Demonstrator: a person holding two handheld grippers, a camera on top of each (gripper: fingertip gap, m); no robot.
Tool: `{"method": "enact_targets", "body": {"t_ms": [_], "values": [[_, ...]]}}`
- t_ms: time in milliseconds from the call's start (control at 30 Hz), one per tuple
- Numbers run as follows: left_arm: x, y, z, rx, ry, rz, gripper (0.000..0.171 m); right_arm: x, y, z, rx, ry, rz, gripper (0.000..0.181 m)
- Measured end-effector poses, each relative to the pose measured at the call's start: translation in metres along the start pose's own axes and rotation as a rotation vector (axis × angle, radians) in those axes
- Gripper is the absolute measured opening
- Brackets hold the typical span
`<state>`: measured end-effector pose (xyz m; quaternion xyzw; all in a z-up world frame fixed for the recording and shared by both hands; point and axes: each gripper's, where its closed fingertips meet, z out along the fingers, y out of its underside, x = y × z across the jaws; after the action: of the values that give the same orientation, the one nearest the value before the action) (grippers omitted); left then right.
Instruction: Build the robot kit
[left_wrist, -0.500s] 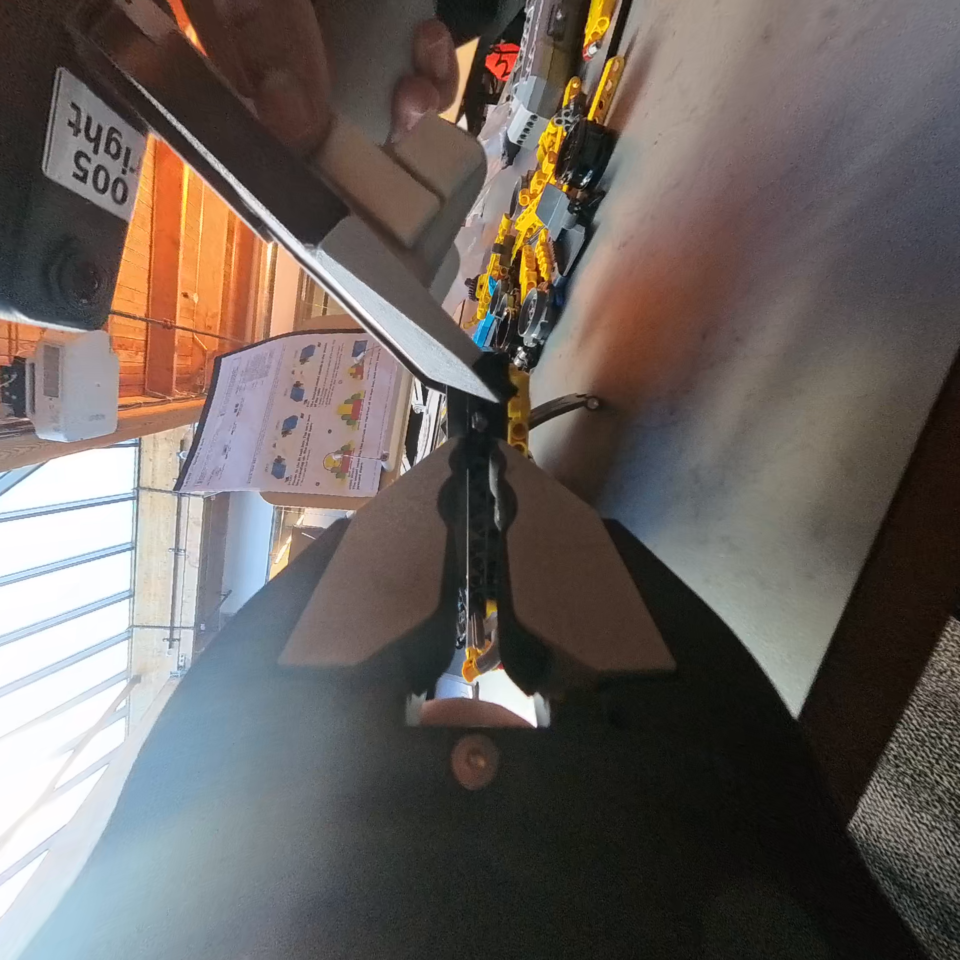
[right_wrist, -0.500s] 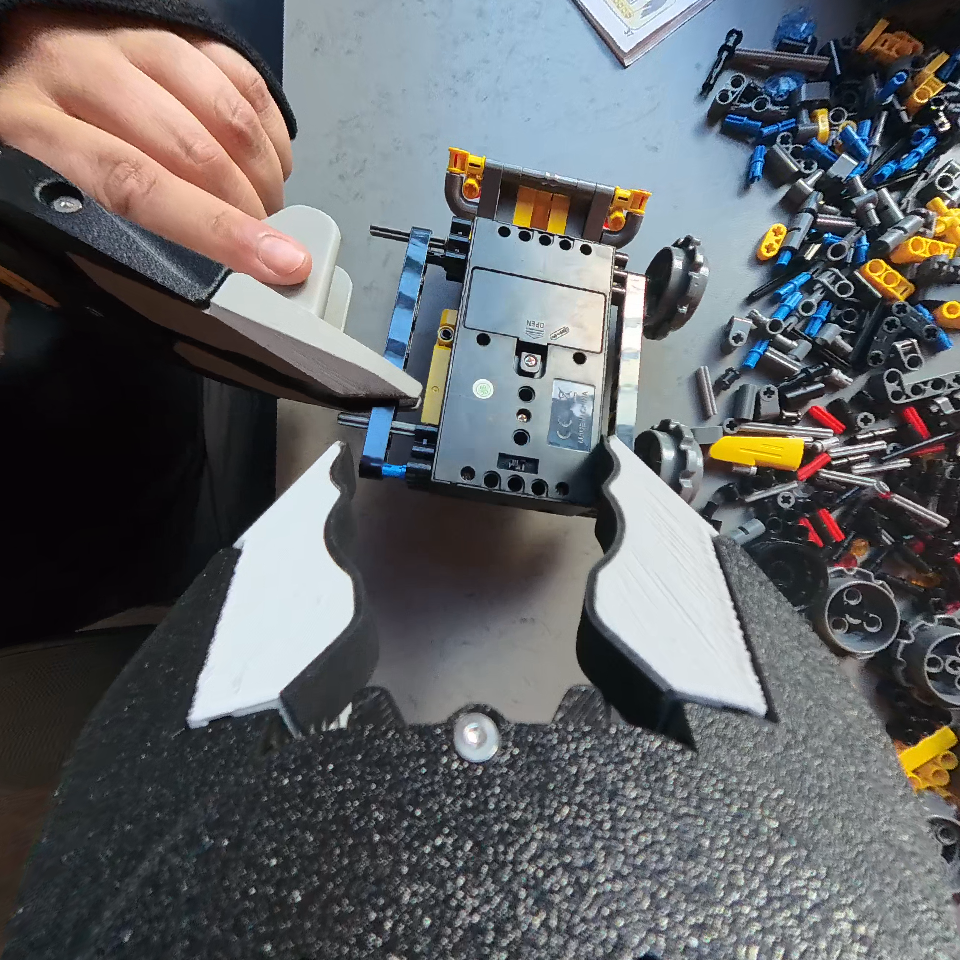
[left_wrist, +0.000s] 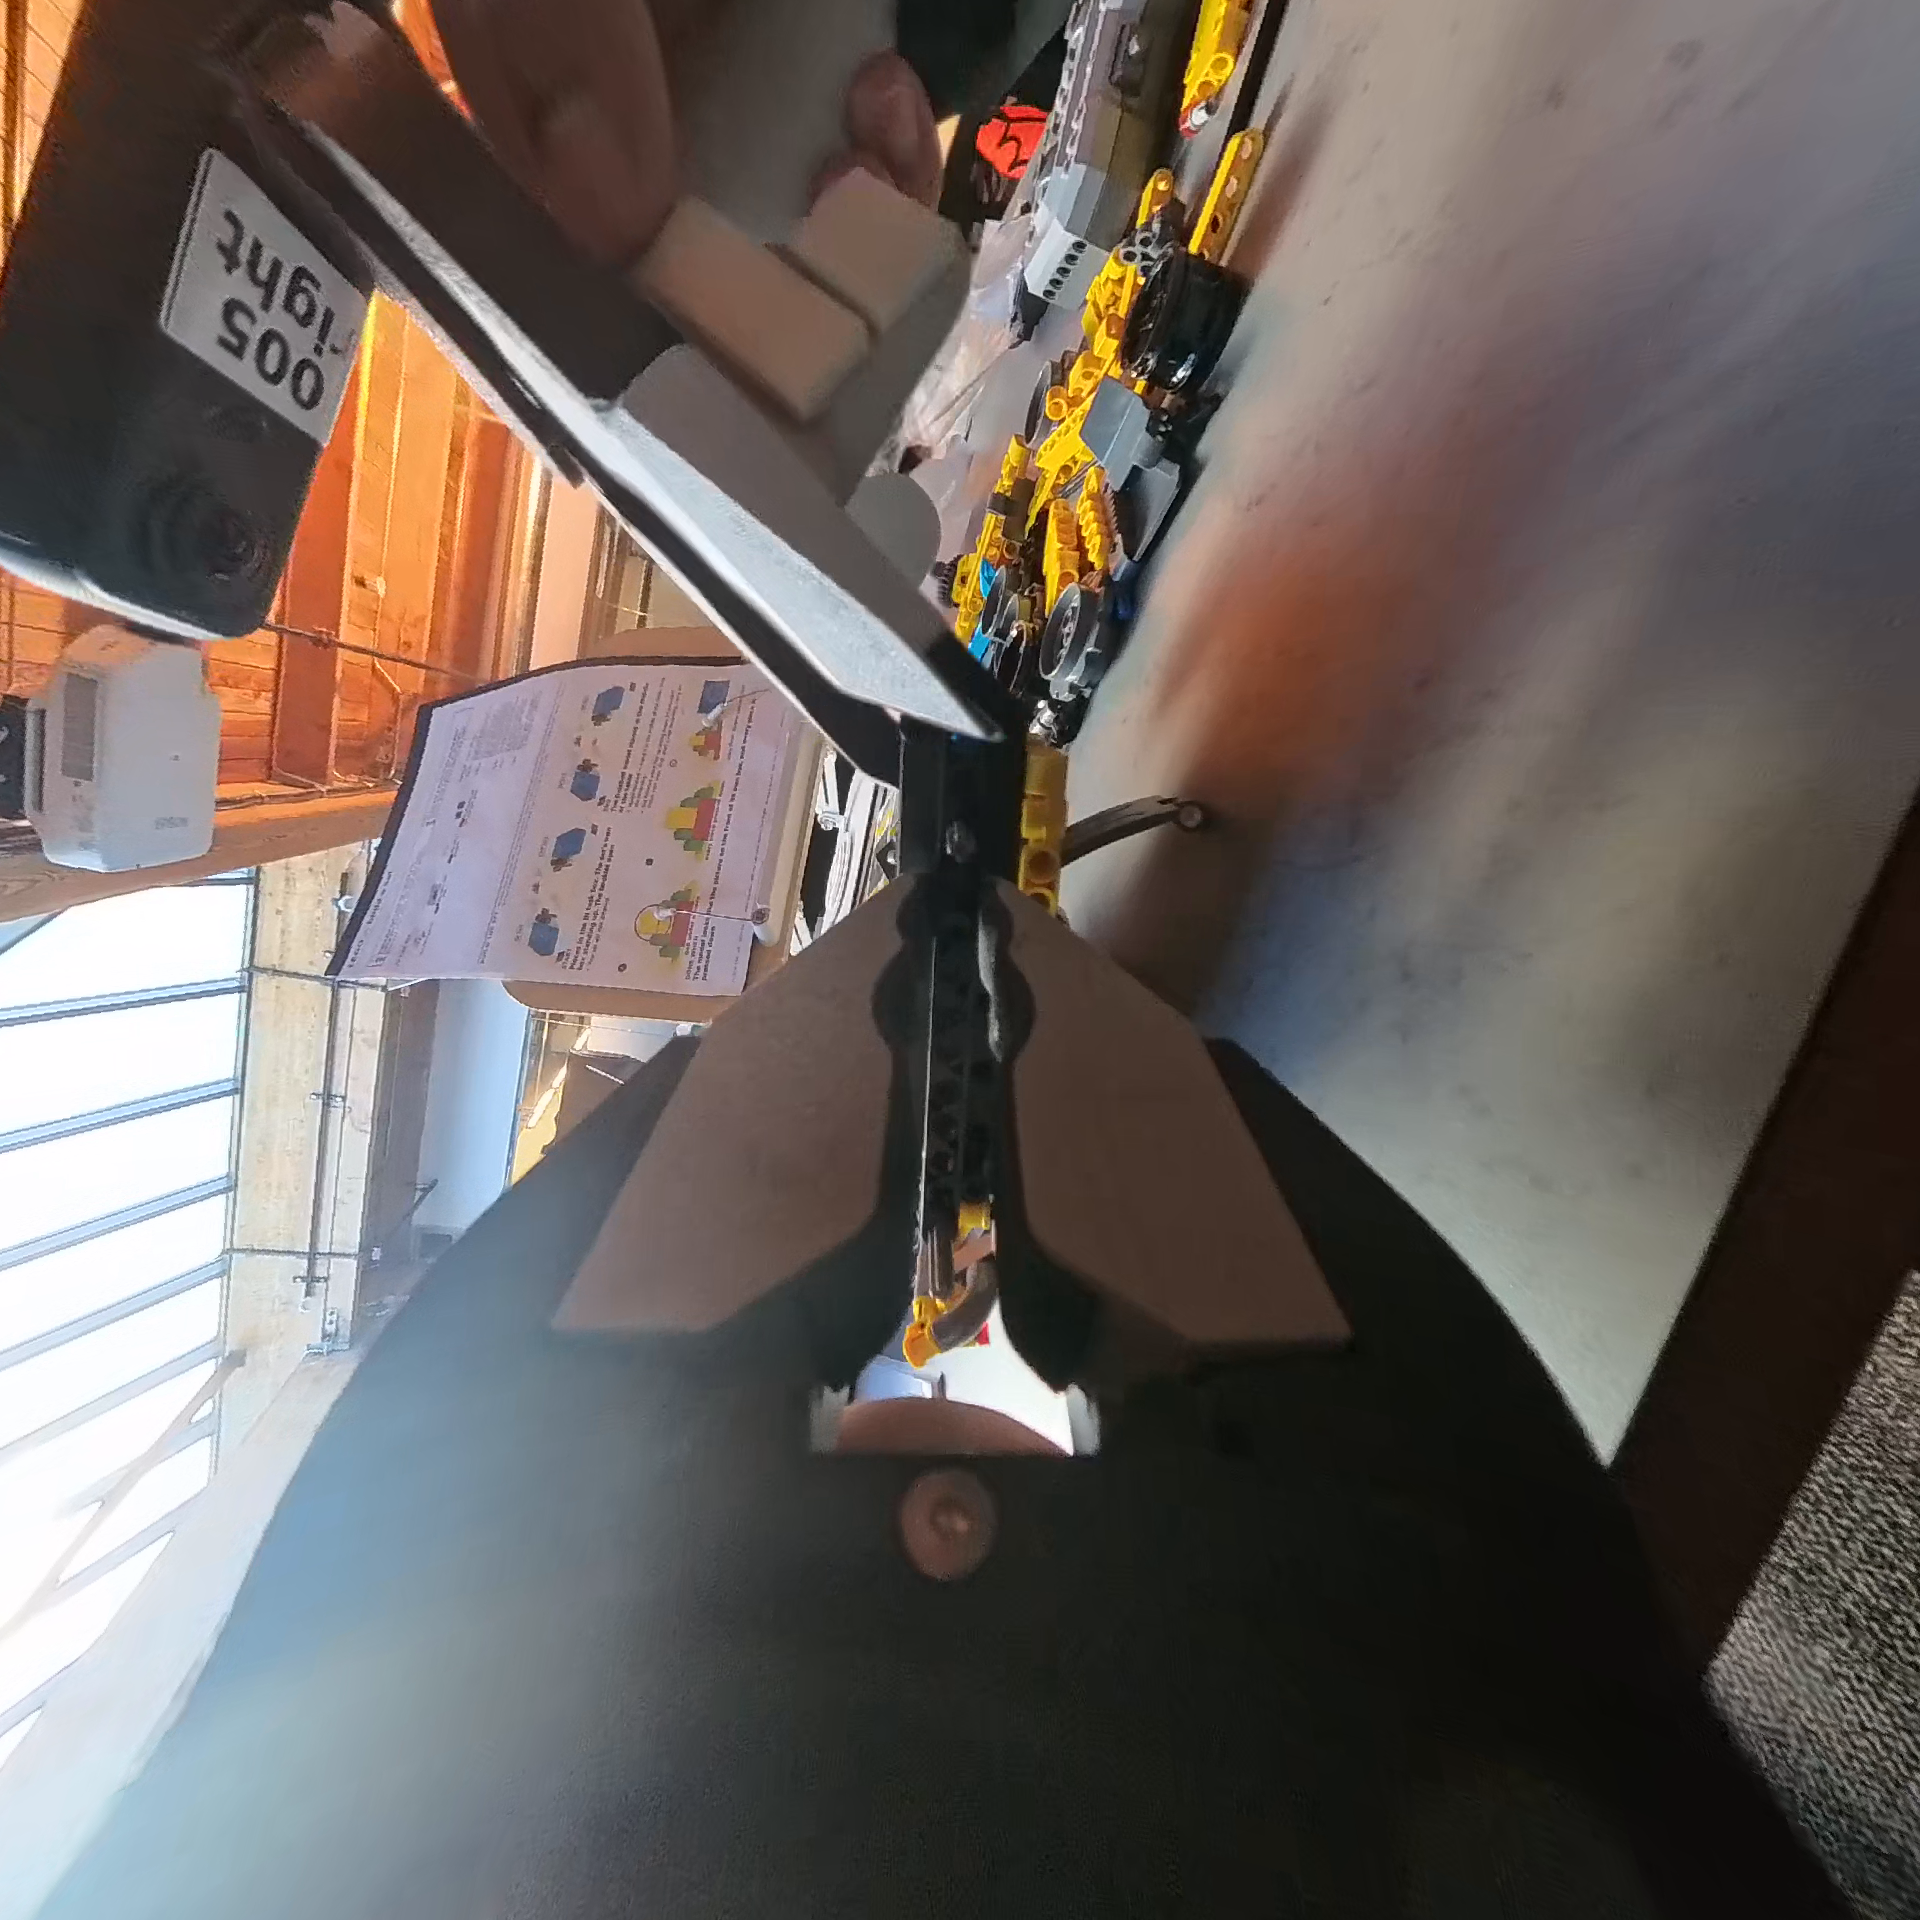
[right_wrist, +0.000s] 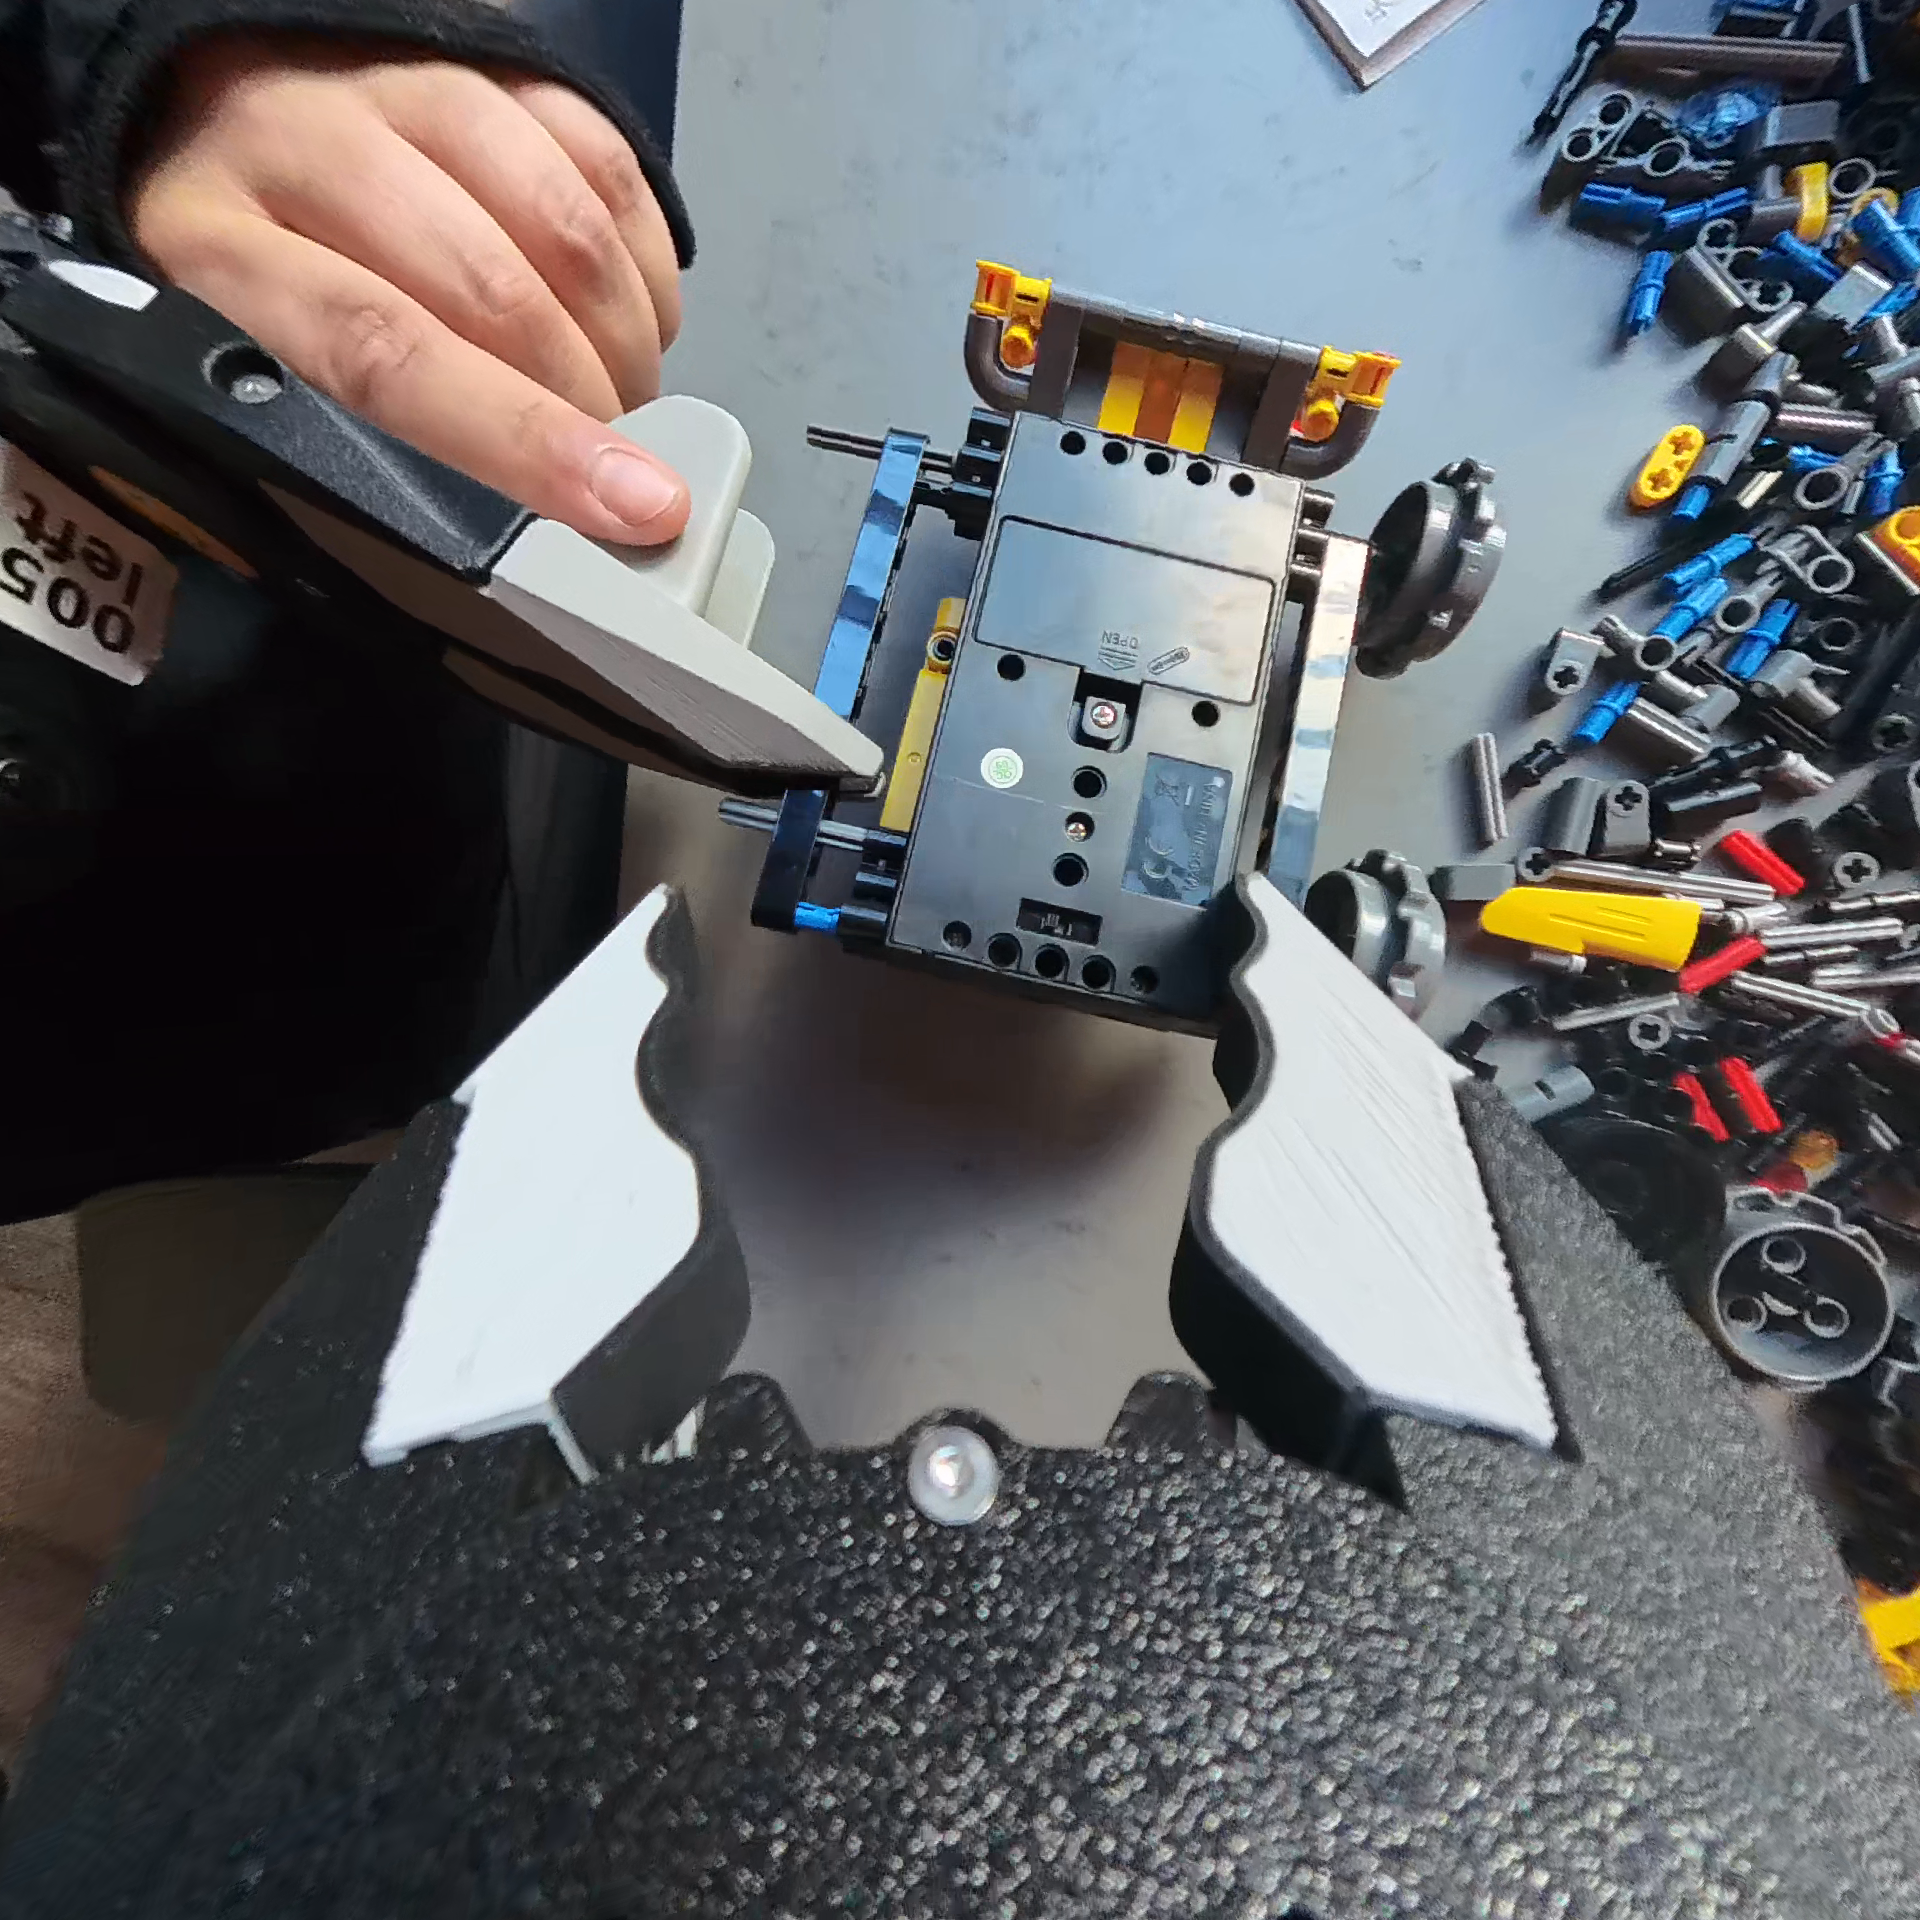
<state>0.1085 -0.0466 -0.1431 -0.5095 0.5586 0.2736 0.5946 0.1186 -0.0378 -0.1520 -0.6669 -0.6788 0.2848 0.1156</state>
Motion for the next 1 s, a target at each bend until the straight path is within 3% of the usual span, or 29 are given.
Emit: {"method": "enact_targets", "body": {"t_ms": [33, 133, 1000], "values": [[-0.0003, 0.0, 0.0001, 0.001, 0.0, -0.002, 0.004, 0.0007, 0.0006, 0.0003, 0.001, 0.005, -0.01, 0.101], [-0.0009, 0.0009, 0.0005, 0.0, -0.006, -0.005, 0.004, 0.0061, 0.0018, 0.0015, 0.006, 0.04, -0.033, 0.091], [-0.0023, 0.0015, 0.0008, 0.027, -0.014, -0.16, 0.006, 0.0069, 0.002, 0.0018, -0.055, -0.018, -0.006, 0.091]]}}
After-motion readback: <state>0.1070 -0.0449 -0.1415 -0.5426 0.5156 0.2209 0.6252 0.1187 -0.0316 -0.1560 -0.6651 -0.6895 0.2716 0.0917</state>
